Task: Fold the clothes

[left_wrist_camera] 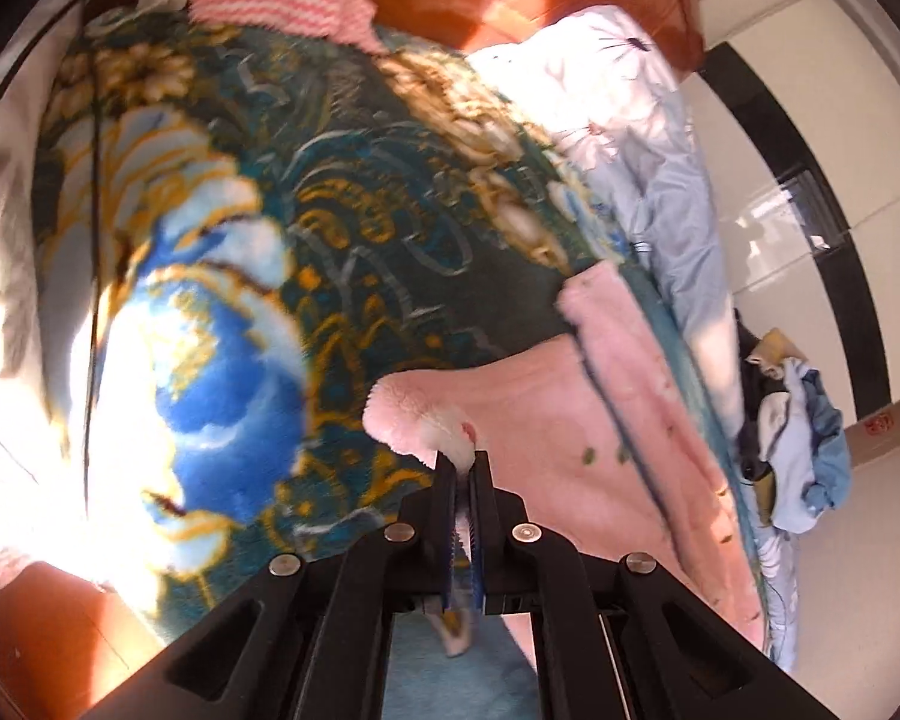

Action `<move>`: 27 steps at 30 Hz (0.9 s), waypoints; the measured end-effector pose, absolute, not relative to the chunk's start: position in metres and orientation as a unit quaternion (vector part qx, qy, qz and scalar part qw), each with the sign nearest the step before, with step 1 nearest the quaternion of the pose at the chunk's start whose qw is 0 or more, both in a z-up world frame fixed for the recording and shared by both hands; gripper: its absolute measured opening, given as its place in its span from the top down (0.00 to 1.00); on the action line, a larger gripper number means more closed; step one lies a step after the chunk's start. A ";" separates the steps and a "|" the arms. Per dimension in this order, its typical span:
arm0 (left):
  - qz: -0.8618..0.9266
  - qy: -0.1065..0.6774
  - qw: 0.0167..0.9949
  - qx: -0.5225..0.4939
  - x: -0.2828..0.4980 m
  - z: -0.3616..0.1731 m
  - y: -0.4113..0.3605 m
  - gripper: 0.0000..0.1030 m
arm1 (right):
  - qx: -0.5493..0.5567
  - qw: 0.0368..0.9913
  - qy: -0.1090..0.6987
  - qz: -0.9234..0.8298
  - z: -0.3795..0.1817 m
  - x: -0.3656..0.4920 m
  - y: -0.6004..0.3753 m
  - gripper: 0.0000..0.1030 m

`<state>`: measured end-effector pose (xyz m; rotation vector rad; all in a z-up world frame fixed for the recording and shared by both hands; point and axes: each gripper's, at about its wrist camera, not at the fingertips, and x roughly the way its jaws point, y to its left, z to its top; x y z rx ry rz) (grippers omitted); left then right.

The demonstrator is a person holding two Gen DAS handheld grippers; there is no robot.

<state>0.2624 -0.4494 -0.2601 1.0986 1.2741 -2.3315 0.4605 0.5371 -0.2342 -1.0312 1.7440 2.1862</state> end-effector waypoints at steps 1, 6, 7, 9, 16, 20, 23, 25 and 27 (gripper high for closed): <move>-0.799 0.446 0.138 0.379 0.267 -0.268 -0.451 0.96 | -0.348 0.083 0.588 0.726 -0.240 0.462 0.537 0.95; -0.783 0.487 0.122 0.368 0.277 -0.284 -0.461 0.91 | -0.374 0.086 0.565 0.731 -0.240 0.454 0.536 0.94; -0.782 0.487 0.122 0.370 0.276 -0.282 -0.463 0.89 | -0.381 0.086 0.555 0.734 -0.237 0.452 0.536 0.91; -0.784 0.480 0.129 0.371 0.276 -0.275 -0.467 0.73 | -0.393 0.087 0.537 0.741 -0.231 0.449 0.536 0.90; -0.829 0.351 0.163 0.404 0.243 -0.219 -0.466 0.43 | -0.426 0.148 0.443 0.775 -0.198 0.454 0.551 0.55; -0.849 0.313 0.134 0.403 0.201 -0.197 -0.455 0.35 | -0.412 0.176 0.417 0.791 -0.175 0.442 0.573 0.55; -0.836 0.348 0.104 0.411 0.148 -0.202 -0.433 0.35 | -0.394 0.094 0.458 0.791 -0.174 0.380 0.571 0.55; -0.827 0.364 0.080 0.421 0.111 -0.207 -0.410 0.35 | -0.383 0.034 0.492 0.781 -0.179 0.335 0.569 0.55; -0.819 0.369 0.055 0.436 0.080 -0.211 -0.383 0.35 | -0.378 -0.006 0.523 0.764 -0.189 0.293 0.567 0.55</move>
